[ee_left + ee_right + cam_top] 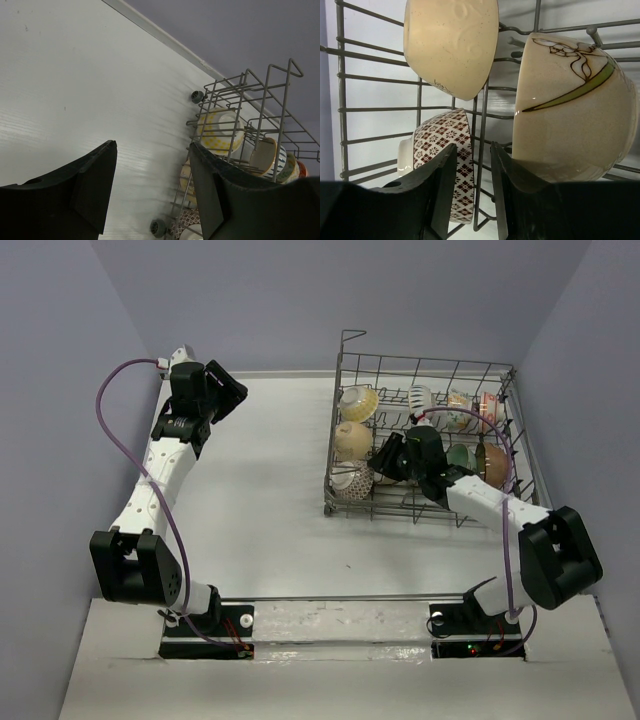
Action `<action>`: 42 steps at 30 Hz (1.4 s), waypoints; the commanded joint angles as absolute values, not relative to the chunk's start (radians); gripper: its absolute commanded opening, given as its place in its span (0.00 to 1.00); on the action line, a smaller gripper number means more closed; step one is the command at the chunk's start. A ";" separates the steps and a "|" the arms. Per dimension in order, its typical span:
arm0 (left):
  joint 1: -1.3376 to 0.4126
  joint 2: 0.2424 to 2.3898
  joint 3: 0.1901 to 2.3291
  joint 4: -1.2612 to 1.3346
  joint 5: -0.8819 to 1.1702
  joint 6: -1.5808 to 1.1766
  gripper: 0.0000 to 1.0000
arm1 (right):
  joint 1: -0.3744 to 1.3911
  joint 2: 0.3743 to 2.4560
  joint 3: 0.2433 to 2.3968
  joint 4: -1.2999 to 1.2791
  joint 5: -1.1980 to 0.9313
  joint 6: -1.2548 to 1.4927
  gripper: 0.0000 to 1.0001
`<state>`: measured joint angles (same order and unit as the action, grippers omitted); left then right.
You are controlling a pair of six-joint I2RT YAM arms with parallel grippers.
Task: Load the bowls into the dish rack
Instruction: Turn the bowl upside down over the dish rack, then reset both arms
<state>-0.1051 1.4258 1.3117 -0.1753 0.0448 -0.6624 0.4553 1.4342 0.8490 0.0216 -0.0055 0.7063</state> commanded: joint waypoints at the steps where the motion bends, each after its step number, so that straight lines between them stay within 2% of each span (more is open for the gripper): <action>1: -0.110 1.422 1.347 -0.141 0.051 -0.647 0.69 | 0.449 1.456 0.836 -0.137 0.075 0.644 0.40; 11: -0.112 1.424 1.348 -0.141 0.052 -0.647 0.68 | 0.479 1.431 0.877 -0.147 0.066 0.627 0.40; 21: -0.112 1.419 1.354 -0.146 0.049 -0.644 0.69 | 0.479 1.430 1.043 -0.184 0.032 0.580 0.41; 31: -0.112 1.416 1.362 -0.152 0.051 -0.643 0.69 | 0.479 1.431 1.196 -0.228 0.058 0.535 0.48; 34: -0.114 1.408 1.367 -0.155 0.055 -0.640 0.69 | 0.479 1.413 1.236 -0.247 0.097 0.512 0.57; 36: -0.118 1.405 1.376 -0.158 0.058 -0.629 0.69 | 0.479 1.387 1.267 -0.247 0.115 0.480 0.68; 37: -0.124 1.402 1.382 -0.161 0.064 -0.615 0.69 | 0.479 1.367 1.288 -0.247 0.138 0.457 0.83; 39: -0.136 1.401 1.391 -0.166 0.080 -0.594 0.73 | 0.479 1.350 1.305 -0.244 0.162 0.436 1.00; 42: -0.175 1.385 1.396 -0.166 0.089 -0.549 0.79 | 0.479 1.296 1.305 -0.215 0.167 0.396 1.00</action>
